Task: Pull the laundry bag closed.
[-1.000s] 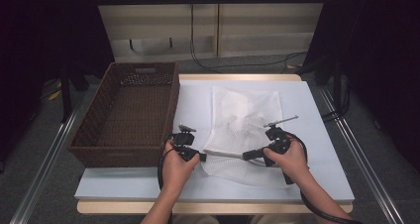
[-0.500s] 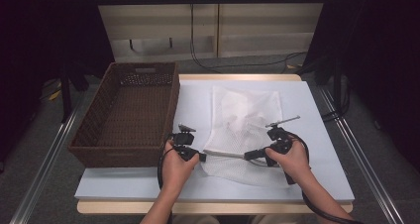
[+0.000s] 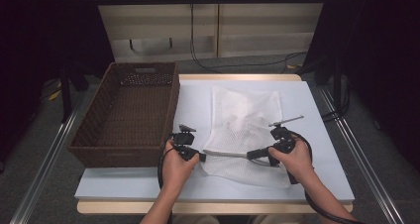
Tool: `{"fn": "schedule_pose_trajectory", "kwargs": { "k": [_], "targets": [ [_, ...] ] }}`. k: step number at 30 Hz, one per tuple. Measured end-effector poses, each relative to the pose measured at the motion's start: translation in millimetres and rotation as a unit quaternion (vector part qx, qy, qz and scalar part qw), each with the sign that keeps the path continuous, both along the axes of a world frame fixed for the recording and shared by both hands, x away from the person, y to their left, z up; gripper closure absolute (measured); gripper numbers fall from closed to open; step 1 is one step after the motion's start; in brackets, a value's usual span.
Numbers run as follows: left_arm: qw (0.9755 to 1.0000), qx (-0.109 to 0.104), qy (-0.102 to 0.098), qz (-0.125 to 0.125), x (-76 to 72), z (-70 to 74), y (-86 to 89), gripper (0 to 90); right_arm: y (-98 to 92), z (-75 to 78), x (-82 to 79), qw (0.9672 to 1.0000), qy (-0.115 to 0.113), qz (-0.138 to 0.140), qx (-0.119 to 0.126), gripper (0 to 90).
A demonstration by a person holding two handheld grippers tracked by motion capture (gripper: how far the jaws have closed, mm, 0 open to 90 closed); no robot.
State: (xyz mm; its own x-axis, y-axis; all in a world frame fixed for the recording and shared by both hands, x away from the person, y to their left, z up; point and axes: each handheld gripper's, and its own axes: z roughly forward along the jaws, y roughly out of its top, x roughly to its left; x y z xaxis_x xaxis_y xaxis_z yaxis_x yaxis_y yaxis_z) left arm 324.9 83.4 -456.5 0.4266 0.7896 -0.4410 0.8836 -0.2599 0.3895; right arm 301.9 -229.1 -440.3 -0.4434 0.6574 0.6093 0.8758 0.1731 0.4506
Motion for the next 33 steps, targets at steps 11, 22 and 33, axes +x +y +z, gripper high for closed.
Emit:
{"fn": "schedule_pose_trajectory", "kwargs": {
  "k": [11, 22, 33],
  "targets": [
    [0.9999, 0.010, -0.003, -0.009, 0.9, 0.1, -0.2, 89.3, -1.1, -0.4, -1.6, 1.0000, 0.003, 0.002, 0.000, 87.2],
    [0.9999, 0.008, 0.002, -0.008, 1.3, -0.6, -0.6, 89.3, -4.3, -0.2, -3.4, 1.0000, 0.003, 0.000, 0.000, 87.3],
    [0.9999, 0.011, 0.000, -0.003, 1.0, 1.1, -2.0, 89.3, -5.9, -0.8, -5.0, 1.0000, 0.003, -0.002, -0.001, 87.2]
  ]
}}
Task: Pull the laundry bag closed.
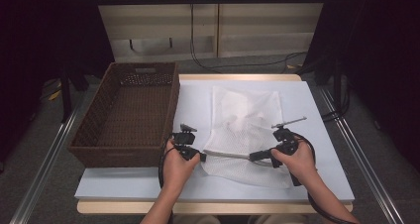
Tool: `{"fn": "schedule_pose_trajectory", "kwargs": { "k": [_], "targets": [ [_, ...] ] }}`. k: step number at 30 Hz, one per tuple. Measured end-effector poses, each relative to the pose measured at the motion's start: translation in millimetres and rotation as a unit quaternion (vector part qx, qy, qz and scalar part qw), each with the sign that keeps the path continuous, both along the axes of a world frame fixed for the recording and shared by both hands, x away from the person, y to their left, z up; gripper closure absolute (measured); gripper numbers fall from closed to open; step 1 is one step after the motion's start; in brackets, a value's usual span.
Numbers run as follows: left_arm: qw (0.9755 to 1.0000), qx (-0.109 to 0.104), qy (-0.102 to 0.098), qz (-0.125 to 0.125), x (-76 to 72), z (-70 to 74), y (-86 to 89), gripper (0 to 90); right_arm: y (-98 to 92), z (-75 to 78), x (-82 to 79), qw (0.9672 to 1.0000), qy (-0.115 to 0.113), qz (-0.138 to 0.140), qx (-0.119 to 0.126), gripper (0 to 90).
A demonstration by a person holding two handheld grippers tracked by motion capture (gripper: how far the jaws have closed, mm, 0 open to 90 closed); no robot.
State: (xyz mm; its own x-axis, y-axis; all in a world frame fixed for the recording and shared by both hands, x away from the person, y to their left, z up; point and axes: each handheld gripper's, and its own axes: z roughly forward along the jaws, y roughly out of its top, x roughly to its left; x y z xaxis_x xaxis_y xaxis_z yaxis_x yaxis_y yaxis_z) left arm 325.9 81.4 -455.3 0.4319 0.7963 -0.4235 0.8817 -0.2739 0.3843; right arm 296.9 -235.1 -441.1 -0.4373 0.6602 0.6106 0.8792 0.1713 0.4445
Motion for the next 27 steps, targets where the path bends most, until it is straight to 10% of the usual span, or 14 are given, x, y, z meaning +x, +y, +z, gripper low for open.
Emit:
{"fn": "schedule_pose_trajectory", "kwargs": {
  "k": [27],
  "targets": [
    [0.9999, 0.007, -0.008, 0.002, -0.5, 2.9, 0.4, 89.3, -9.4, 0.6, -2.7, 0.9999, 0.003, -0.011, -0.001, 87.2]
  ]
}}
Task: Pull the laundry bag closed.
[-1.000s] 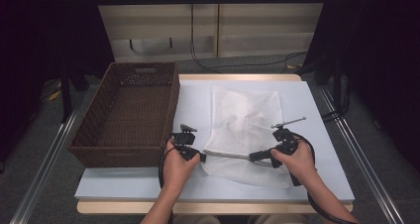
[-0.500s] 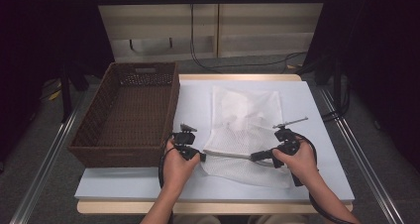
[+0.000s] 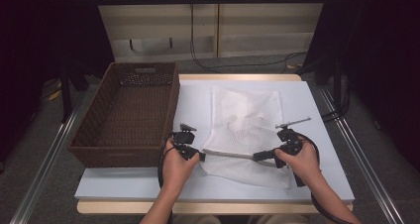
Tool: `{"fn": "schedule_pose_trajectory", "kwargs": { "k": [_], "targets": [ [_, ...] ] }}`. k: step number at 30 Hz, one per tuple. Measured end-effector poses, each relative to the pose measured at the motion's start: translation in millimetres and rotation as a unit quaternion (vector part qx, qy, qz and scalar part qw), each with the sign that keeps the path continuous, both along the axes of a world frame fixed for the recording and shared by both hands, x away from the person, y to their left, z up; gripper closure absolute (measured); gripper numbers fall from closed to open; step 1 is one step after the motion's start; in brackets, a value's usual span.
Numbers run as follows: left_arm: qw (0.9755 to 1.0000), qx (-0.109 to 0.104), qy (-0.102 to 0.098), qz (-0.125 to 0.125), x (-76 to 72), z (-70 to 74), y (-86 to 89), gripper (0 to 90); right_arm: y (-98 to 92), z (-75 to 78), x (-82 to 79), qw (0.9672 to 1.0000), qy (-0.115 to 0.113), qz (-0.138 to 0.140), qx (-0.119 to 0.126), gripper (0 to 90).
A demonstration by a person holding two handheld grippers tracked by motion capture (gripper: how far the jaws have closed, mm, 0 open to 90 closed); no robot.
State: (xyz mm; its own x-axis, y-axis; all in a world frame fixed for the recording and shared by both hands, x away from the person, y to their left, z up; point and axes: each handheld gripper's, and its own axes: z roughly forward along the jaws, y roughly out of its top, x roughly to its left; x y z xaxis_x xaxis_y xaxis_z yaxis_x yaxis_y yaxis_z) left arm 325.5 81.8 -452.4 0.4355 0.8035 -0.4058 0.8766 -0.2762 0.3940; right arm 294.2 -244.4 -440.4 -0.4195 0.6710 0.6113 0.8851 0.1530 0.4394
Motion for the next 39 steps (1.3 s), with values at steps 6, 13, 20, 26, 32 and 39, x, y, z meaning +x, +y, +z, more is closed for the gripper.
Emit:
{"fn": "schedule_pose_trajectory", "kwargs": {
  "k": [6, 13, 20, 26, 32, 39],
  "targets": [
    [1.0000, -0.004, 0.007, -0.002, 0.4, -1.3, 0.4, 89.3, -0.9, 0.0, -0.8, 1.0000, 0.001, 0.001, -0.001, 87.2],
    [1.0000, -0.005, 0.006, -0.001, 0.3, 0.0, 1.2, 89.3, -4.1, 0.0, -1.7, 1.0000, 0.001, 0.000, 0.002, 87.2],
    [0.9999, -0.006, 0.008, -0.001, 0.4, 0.0, 1.1, 89.4, -4.2, 0.7, -4.0, 1.0000, 0.000, -0.002, 0.000, 87.2],
    [0.9999, -0.008, 0.010, -0.003, 0.5, -0.5, 1.0, 89.3, -6.3, 2.7, -5.4, 1.0000, -0.003, -0.005, -0.001, 87.2],
    [0.9999, -0.008, 0.010, -0.003, 0.5, -0.4, 0.9, 89.4, -12.0, 2.6, -7.2, 1.0000, -0.004, -0.005, 0.000, 87.2],
    [0.9999, -0.006, 0.007, -0.003, 0.6, 0.3, 0.9, 89.3, -17.4, 1.0, -7.2, 1.0000, -0.001, -0.010, 0.002, 87.2]
  ]
}}
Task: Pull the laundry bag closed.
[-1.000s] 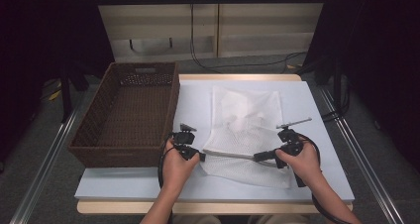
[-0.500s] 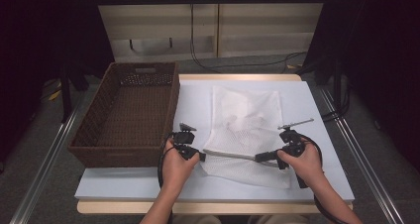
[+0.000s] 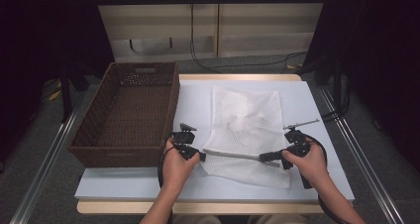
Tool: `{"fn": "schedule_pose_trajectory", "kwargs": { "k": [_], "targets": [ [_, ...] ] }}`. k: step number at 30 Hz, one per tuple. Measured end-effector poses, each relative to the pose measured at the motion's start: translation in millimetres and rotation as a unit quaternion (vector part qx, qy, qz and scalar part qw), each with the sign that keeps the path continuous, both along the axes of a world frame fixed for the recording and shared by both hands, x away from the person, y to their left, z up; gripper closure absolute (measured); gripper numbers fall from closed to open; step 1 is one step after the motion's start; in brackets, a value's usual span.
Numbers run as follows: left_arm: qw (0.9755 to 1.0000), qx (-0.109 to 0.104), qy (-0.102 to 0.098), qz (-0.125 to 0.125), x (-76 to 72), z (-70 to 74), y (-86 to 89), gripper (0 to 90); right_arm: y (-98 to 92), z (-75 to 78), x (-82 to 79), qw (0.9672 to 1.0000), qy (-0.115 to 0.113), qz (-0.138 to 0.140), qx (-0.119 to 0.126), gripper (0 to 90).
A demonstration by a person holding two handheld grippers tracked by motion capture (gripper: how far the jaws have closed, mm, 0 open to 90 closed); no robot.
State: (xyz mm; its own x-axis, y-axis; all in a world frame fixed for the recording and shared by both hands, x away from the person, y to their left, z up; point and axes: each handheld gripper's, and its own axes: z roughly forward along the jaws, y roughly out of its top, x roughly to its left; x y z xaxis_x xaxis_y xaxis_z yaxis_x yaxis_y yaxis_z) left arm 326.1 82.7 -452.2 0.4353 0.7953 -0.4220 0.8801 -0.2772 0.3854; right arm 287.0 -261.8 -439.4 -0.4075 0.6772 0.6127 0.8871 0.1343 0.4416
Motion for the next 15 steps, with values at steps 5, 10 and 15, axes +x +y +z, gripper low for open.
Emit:
{"fn": "schedule_pose_trajectory", "kwargs": {
  "k": [5, 10, 15],
  "targets": [
    [1.0000, 0.000, 0.000, 0.006, 0.3, -0.7, -0.2, 89.3, 1.2, 0.0, 1.1, 1.0000, -0.002, 0.003, -0.002, 87.2],
    [1.0000, -0.002, 0.001, 0.004, 0.1, -1.0, -0.5, 89.3, -1.4, 0.4, 1.2, 1.0000, -0.002, 0.002, 0.002, 87.2],
    [1.0000, 0.001, 0.001, 0.005, 0.1, -1.4, -0.5, 89.3, -2.6, 0.1, 1.1, 1.0000, 0.000, 0.001, 0.001, 87.2]
  ]
}}
